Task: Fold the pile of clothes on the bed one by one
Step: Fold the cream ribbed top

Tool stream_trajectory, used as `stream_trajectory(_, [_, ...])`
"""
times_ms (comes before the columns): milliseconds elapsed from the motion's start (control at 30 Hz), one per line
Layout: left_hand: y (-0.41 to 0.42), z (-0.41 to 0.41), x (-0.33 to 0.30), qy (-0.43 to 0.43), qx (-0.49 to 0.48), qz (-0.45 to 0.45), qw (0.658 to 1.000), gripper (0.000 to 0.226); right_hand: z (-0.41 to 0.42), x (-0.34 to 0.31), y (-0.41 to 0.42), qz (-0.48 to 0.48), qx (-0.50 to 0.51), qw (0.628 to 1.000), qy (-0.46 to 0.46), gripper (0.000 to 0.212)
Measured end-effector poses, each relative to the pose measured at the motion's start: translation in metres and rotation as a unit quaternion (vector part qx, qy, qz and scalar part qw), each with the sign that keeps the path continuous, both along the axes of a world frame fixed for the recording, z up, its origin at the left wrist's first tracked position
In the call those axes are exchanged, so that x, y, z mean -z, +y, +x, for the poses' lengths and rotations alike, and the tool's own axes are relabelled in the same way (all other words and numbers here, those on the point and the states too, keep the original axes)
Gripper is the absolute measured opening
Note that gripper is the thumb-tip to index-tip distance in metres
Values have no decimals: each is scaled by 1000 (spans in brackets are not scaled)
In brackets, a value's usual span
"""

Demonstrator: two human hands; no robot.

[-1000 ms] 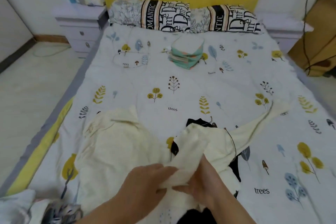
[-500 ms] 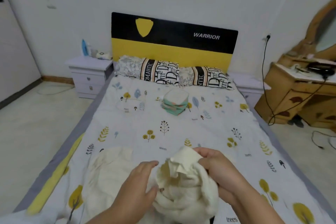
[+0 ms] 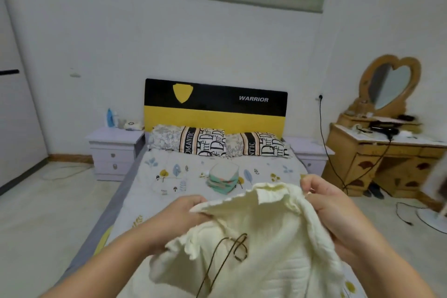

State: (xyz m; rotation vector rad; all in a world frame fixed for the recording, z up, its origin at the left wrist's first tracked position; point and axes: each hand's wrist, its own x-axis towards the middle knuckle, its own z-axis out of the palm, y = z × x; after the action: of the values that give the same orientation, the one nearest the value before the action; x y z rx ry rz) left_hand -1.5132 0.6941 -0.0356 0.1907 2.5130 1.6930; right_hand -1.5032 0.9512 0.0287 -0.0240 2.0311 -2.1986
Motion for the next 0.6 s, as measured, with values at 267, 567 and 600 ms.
stream_trajectory(267, [1, 33, -96, -93, 32, 228, 969, 28, 48, 23, -15, 298, -30, 949, 93, 27])
stream_trajectory(567, [-15, 46, -112, -158, 79, 284, 942, 59, 62, 16, 16, 460, 50, 845, 268, 17])
stream_trajectory(600, [-15, 50, -114, -163, 90, 274, 944, 62, 63, 10, 22, 438, 63, 857, 263, 17])
